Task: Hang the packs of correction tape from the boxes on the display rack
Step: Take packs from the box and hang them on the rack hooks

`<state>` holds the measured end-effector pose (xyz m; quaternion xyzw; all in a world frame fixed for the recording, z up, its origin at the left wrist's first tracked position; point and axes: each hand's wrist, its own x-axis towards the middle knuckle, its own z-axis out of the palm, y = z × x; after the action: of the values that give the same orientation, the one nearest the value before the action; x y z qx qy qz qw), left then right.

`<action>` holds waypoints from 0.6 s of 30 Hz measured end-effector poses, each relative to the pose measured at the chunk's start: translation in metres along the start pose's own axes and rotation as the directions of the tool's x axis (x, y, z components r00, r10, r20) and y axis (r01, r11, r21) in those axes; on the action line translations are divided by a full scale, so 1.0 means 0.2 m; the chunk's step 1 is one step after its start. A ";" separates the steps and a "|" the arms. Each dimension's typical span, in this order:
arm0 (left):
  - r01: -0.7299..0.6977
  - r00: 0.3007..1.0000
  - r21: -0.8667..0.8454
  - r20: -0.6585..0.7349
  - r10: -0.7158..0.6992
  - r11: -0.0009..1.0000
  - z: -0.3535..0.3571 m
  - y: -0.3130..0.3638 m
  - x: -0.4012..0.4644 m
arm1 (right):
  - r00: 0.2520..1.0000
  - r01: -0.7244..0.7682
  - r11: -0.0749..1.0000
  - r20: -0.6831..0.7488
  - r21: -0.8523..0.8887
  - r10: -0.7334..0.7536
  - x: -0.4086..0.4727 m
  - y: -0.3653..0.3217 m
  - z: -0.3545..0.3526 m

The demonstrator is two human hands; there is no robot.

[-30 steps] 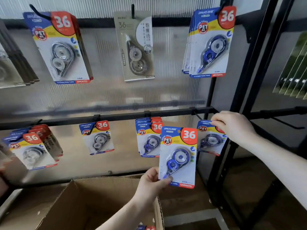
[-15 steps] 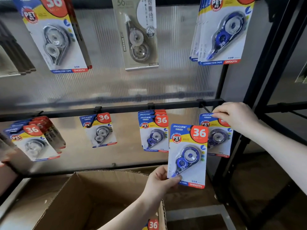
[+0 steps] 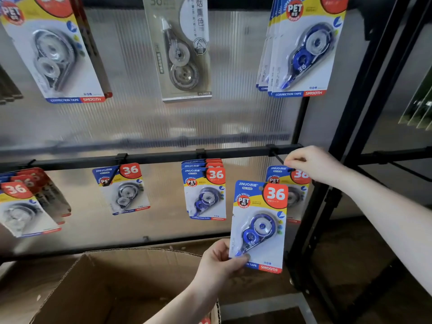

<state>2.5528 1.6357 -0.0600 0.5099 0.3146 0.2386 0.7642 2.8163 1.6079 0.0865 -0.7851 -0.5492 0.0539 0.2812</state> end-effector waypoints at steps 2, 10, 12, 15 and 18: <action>-0.005 1.000 -0.001 0.007 0.005 1.000 0.01 0.01 0.00 | 1.000 -0.007 1.000 0.008 0.008 0.007 0.03 0.00 0.01; -0.029 0.999 0.015 0.021 0.029 0.999 0.01 0.05 0.01 | 0.992 -0.048 0.996 -0.116 -0.078 0.039 0.14 0.01 0.09; -0.031 0.999 0.029 0.012 0.031 0.999 0.02 0.06 0.02 | 0.990 -0.044 0.995 -0.134 -0.090 0.032 0.14 0.01 0.08; -0.044 0.999 0.053 -0.012 0.045 0.998 0.03 0.07 0.02 | 0.959 0.053 0.988 -0.270 -0.143 -0.090 0.10 -0.03 0.06; -0.046 0.998 0.076 -0.036 0.049 0.996 0.05 0.08 0.01 | 0.926 0.135 0.990 -0.351 -0.036 -0.139 -0.01 -0.11 0.03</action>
<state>2.5611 1.6376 -0.0428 0.5411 0.3258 0.2542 0.7324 2.7944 1.6133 0.0923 -0.7435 -0.5435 -0.1104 0.3737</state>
